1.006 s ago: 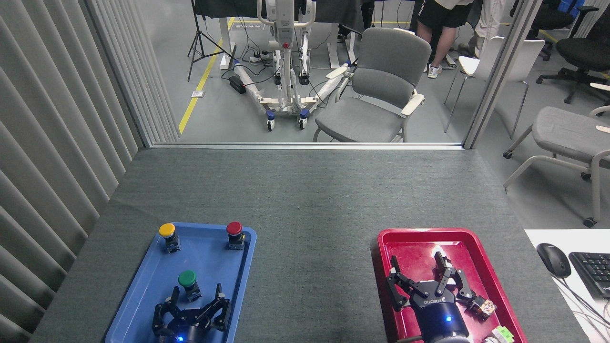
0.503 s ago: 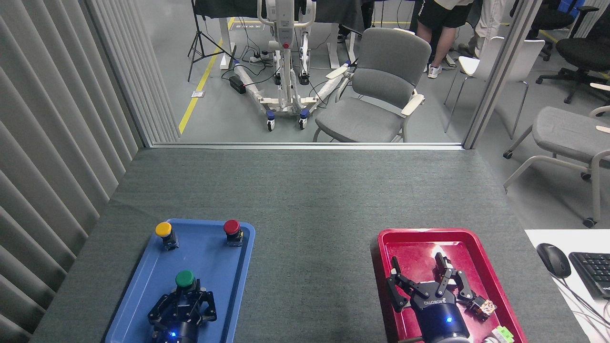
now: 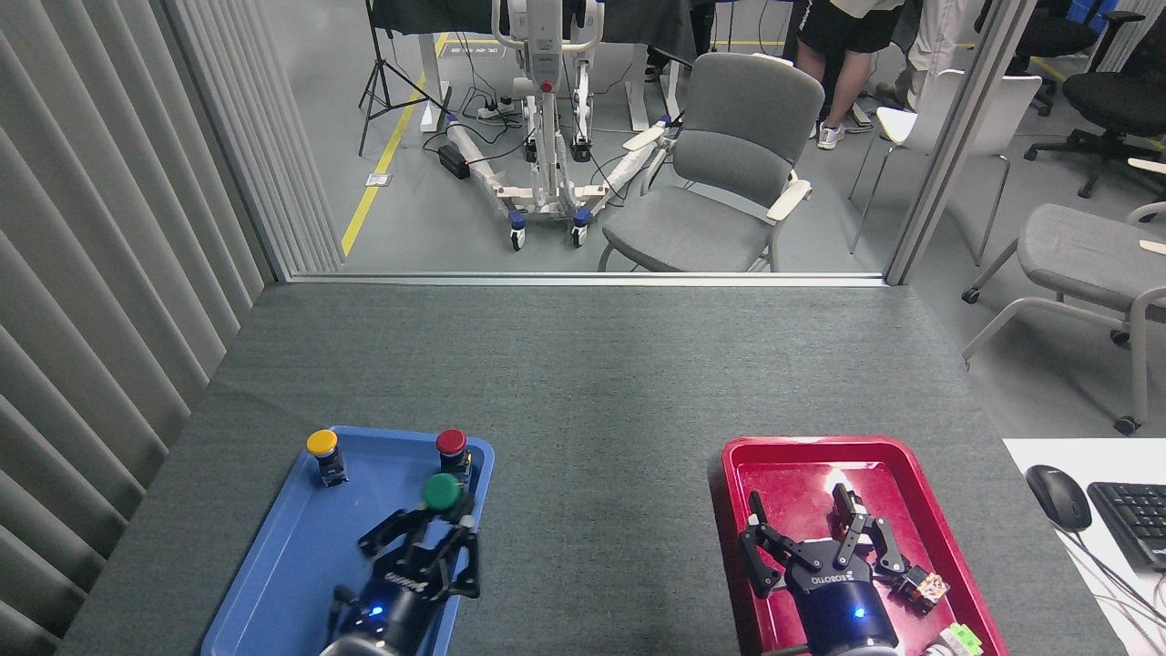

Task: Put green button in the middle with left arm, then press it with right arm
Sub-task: 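Carry the green button off the tray and set it on the table between trays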

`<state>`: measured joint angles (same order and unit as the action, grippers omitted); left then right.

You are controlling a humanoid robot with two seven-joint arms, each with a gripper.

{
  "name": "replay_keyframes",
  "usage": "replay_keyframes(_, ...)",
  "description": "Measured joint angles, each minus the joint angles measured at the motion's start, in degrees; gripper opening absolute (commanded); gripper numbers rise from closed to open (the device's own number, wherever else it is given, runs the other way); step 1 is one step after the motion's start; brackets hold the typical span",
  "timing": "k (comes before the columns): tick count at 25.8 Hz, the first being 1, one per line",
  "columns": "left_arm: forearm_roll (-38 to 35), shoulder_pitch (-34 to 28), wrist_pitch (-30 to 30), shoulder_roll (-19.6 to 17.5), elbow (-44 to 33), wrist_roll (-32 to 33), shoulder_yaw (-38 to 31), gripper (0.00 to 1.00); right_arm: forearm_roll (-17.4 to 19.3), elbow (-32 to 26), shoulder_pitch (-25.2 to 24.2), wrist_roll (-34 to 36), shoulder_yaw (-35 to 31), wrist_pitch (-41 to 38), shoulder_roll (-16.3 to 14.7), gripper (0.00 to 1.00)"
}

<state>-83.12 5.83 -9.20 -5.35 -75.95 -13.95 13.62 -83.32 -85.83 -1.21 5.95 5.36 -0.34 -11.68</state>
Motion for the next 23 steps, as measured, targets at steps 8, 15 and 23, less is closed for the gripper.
replay_keyframes(8, 0.6, 12.2, 4.0, 5.2, 17.1, 2.9, 23.3, 0.0, 0.0, 0.0, -0.1, 0.0, 0.0, 0.0, 0.0, 0.99)
replay_keyframes(15, 0.6, 15.6, 6.1, 10.1, 28.9, 2.1, 25.8, 0.08, 0.0, 0.1, -0.4, 0.0, 0.0, -0.3, 0.0, 0.99)
replay_keyframes(23, 1.3, 14.7, 6.6, 9.9, 26.4, 2.3, 25.4, 1.0, -0.8, 0.2, -0.6, 0.1, 1.2, -2.8, 0.5, 0.83)
